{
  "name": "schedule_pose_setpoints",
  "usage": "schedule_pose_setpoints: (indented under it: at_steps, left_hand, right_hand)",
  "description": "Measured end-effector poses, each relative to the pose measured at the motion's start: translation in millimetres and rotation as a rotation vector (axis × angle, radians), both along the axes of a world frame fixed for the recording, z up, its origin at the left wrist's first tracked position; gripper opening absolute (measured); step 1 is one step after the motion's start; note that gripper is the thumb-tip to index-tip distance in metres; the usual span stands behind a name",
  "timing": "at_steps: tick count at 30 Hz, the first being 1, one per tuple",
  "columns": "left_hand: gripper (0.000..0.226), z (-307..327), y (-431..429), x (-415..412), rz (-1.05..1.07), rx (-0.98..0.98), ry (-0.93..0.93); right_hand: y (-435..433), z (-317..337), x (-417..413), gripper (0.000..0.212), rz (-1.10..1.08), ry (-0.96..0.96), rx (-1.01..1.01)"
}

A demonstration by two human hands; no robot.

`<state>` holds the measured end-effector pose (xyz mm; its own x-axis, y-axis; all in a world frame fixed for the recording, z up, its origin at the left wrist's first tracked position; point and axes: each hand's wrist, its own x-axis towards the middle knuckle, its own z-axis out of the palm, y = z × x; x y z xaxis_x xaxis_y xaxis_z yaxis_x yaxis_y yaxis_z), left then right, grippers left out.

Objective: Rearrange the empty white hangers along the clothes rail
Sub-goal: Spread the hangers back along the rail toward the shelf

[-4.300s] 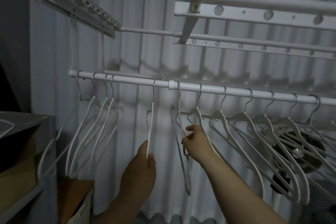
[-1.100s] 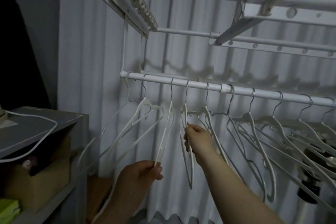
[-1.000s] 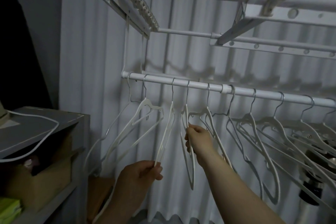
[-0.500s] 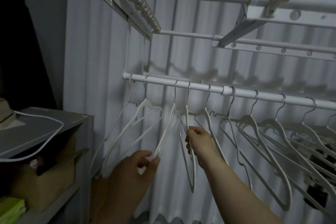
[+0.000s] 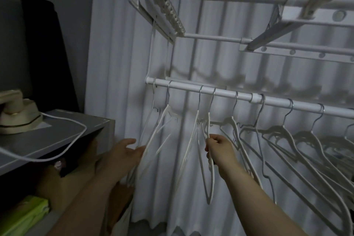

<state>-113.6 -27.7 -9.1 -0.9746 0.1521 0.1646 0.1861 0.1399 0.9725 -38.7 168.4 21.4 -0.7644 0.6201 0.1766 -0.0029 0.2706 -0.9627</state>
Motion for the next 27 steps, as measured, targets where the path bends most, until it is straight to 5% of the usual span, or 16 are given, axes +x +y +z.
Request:
schedule_pose_setpoints:
  at_steps: [6,10,12,21,27]
  left_hand:
    - [0.022,1,12,10,-0.13,0.18,-0.127]
    - [0.026,3,16,6,-0.156,0.183,-0.124]
    - [0.017,3,18,5,-0.158,0.198,-0.094]
    - [0.011,-3,39,24,-0.275,0.274,-0.057]
    - [0.036,-9,46,26,-0.242,0.191,0.008]
  right_hand:
    - [-2,2,2,0.037,-0.021,-0.004,0.039]
    - [-10,15,10,0.046,-0.287,0.116,0.6]
    - [-21,27,11,0.041,-0.245,0.172,0.708]
    - [-46,21,-26,0.045,0.145,-0.259,0.563]
    - [-44,22,-22,0.004,0.282,-0.267,0.29]
